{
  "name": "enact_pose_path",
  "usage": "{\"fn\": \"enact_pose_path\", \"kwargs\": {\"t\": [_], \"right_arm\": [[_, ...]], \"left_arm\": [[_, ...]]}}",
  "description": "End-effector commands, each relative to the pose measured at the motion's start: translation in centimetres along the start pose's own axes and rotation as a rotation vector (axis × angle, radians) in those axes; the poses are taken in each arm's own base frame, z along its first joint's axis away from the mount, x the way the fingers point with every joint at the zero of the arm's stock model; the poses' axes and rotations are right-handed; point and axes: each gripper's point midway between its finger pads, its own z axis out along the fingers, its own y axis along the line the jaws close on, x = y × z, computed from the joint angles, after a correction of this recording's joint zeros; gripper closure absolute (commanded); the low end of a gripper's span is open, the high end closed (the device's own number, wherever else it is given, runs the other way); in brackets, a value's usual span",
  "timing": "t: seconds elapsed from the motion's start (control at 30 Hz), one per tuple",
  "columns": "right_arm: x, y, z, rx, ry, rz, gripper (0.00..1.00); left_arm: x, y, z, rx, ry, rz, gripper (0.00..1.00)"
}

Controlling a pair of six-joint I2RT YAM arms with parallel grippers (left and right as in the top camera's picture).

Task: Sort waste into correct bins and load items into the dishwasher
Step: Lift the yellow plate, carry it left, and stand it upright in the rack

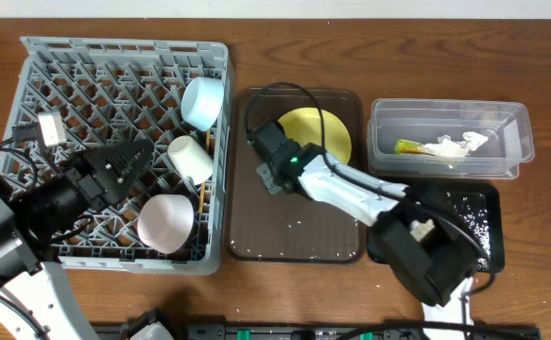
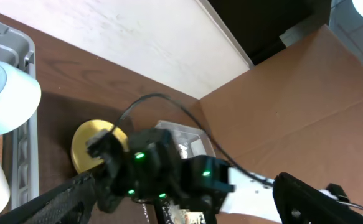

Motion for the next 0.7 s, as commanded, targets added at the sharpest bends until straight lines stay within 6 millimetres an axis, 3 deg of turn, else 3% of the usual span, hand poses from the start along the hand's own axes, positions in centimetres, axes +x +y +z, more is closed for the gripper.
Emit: {"fn": "enact_pose_path", "kwargs": {"t": [0.0, 0.17, 0.27, 0.33, 0.43, 0.53, 0.67], "right_arm": [[-6.6, 2.5, -8.0, -0.261, -0.220, 0.077, 0.99], [-14.6, 3.8, -20.1, -0.613, -0.570, 0.214, 0.99], [-17.9, 4.6, -25.6, -0.824, -0.725, 0.275, 0.99], [-19.3, 5.2, -27.7, -0.925, -0.793, 0.307, 0.99], [-20.7, 6.9, -29.1, -1.059, -0.857, 0.351, 0.99], [-21.6, 9.4, -29.3, -1.205, -0.934, 0.379, 0.99], [-21.9, 11.6, -25.3, -1.317, -0.952, 0.554, 0.99]], "left_arm": [[-0.1, -0.2, -0.1, 0.004, -0.002, 0.010, 0.09], [-0.1, -0.2, -0.1, 0.004, -0.002, 0.010, 0.09], [-0.1, -0.2, -0.1, 0.004, -0.002, 0.010, 0.09], [-0.1, -0.2, -0.1, 0.004, -0.002, 0.010, 0.09], [-0.1, -0.2, -0.1, 0.004, -0.002, 0.010, 0.09], [-0.1, -0.2, -0.1, 0.004, -0.002, 0.010, 0.08], [-0.1, -0.2, -0.1, 0.004, -0.002, 0.010, 0.09]]}}
